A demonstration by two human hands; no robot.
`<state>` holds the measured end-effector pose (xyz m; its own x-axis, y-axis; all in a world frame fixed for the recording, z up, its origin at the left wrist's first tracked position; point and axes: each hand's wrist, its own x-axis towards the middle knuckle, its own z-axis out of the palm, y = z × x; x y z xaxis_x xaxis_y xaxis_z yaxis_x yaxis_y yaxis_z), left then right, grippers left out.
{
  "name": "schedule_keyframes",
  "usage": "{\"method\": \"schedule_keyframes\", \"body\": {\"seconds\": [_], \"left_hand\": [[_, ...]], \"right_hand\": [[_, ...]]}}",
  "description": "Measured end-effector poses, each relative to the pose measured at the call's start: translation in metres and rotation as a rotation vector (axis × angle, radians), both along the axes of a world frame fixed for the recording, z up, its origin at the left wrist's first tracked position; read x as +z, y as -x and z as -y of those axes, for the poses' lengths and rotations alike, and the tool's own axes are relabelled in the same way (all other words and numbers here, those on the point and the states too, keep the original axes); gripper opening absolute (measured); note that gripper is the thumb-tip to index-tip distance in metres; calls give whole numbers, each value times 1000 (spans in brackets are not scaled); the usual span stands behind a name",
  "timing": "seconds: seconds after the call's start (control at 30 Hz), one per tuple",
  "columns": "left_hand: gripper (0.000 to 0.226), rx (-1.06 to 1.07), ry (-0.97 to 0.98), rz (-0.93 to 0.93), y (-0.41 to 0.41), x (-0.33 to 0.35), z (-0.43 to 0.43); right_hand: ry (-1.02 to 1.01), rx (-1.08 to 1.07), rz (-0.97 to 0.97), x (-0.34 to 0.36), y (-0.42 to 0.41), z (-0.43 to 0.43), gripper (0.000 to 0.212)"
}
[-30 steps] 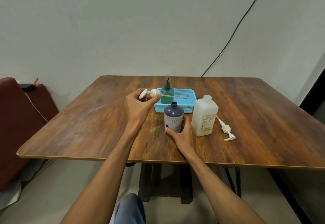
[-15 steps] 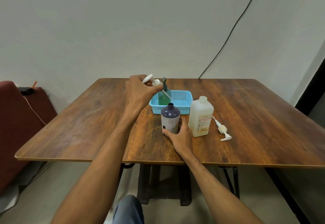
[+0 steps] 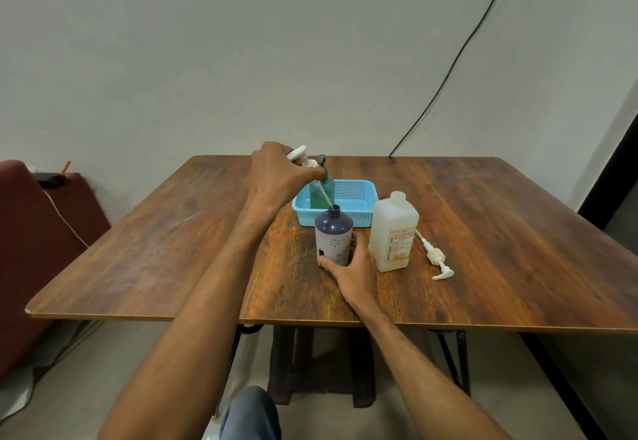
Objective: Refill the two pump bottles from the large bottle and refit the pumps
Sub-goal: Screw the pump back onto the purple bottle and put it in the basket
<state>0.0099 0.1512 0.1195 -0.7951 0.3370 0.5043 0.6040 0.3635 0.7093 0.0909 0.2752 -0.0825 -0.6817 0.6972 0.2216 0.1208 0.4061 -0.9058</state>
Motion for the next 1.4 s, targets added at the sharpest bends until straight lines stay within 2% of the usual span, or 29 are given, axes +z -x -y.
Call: {"method": "schedule_keyframes", "body": {"seconds": [0.6,0.9,1.07,1.23,1.27,1.33,1.4], "left_hand": [[25,-103,64,203,4,-59,-34],[28,-104,55,211,0,-79,-35],[22,-114,10,212,-1,-84,-31],[9,-240,14,277,2,-90,-30],[16,-248,17,283,3,-91,-30],[45,-231,2,292,1,-95,-31],[61,-171,-93,292,-4,-98,-33]], "right_hand": [[6,-10,-45,-1,0,0,88],[24,-19,-19,-1,2,0,85],[13,-17,-29,1,1,2,85],[8,-12,-45,4,-2,3,82],[7,-10,-47,4,-3,3,81],[4,-11,-50,5,-3,4,80],[-1,-15,-48,5,-3,4,80]]}}
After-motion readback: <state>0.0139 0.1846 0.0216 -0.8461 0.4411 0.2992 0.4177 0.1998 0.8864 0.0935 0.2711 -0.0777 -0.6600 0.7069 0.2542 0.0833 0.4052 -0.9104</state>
